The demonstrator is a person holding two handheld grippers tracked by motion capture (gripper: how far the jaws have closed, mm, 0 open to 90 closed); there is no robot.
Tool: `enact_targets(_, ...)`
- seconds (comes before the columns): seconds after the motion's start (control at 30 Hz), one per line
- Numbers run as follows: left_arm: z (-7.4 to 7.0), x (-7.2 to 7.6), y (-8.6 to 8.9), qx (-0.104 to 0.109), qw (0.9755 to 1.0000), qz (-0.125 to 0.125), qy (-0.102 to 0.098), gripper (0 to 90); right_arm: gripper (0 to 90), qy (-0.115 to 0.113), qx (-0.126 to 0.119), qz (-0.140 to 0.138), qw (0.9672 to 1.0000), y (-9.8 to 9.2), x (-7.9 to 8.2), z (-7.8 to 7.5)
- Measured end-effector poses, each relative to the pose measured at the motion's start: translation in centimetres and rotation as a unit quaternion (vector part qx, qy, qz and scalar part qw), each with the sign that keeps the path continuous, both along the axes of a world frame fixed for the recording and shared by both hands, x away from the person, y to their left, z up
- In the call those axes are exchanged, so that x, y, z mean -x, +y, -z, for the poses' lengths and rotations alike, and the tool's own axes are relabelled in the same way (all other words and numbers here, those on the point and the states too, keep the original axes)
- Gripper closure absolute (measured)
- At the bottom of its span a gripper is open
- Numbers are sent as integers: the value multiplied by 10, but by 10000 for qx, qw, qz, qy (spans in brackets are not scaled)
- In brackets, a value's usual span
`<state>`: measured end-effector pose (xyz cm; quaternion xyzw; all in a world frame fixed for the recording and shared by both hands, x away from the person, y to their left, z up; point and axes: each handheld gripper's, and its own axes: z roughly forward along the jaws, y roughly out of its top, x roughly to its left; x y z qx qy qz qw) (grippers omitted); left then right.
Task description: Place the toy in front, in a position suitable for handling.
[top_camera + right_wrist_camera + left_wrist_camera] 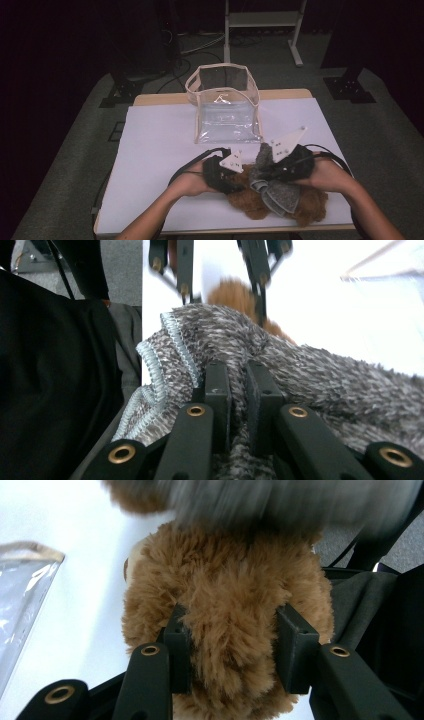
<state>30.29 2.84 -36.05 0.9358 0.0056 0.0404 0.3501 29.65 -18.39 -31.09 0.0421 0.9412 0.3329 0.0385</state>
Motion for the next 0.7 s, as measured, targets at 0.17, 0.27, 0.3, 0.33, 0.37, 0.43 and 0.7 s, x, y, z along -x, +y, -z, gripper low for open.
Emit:
enact_targets(0.17,1,2,-2,-25,10000,70,-32,572,813,99,62,-21,9999,12,-4,15)
enact_targets(0.27,1,2,0,31,10000,35,-15,568,814,132,211,70,9997,0,-3,20)
enact_targets(0.3,1,2,0,28,10000,40,-19,567,814,163,272,156,9994,-7,-3,21)
enact_targets(0.33,1,2,0,27,10000,34,-12,566,814,187,323,227,9990,-11,-4,22)
enact_targets(0.37,1,2,-2,29,10000,44,-10,565,813,191,306,258,9990,-14,-4,22)
enact_targets(0.43,0,2,-4,-40,10000,77,-36,565,812,200,210,234,9993,-12,-3,20)
enact_targets(0.7,0,0,-3,-61,9999,138,-14,565,811,205,-18,6,9998,1,-7,18)
